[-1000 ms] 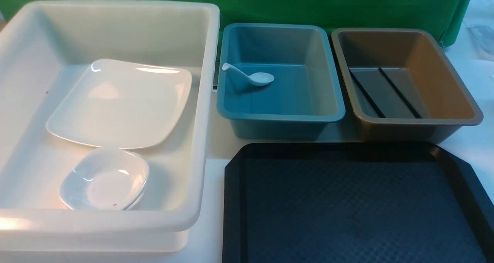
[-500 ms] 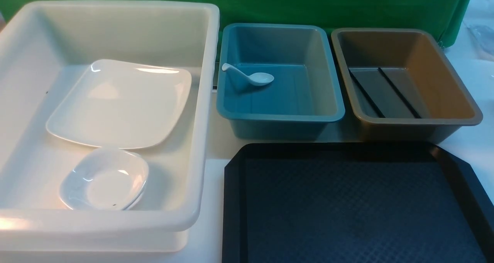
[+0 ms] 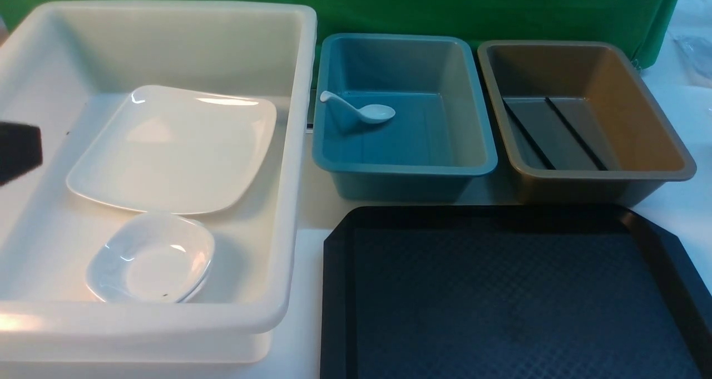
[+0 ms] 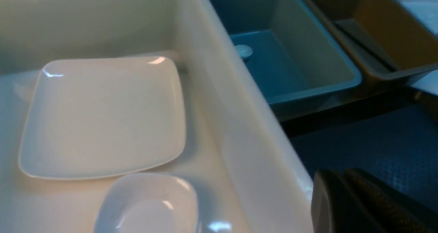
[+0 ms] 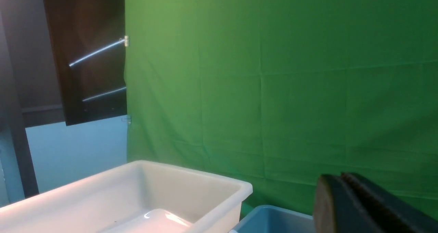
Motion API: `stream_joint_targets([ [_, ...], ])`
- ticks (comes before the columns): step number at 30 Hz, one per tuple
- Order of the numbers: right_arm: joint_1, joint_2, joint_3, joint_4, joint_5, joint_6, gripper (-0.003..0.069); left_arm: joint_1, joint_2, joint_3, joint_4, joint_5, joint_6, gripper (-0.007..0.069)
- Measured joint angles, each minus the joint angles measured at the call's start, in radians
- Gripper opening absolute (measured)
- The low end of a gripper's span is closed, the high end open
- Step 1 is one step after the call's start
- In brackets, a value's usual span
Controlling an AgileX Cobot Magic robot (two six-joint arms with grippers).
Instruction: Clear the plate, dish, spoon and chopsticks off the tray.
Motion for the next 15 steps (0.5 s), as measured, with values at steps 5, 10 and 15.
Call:
stream_joint_targets([
  [5,0.000,0.000,0.000,0.000,0.000,0.000,0.0070,0.000,-0.229,0.176,-0.093,-0.132,0.034,0.0016],
  [10,0.000,0.000,0.000,0.000,0.000,0.000,0.0080,0.000,-0.411,0.279,-0.081,-0.156,0.040,0.0016],
  [15,0.000,0.000,0.000,0.000,0.000,0.000,0.0089,0.000,-0.477,0.310,-0.063,-0.104,0.060,0.0016],
])
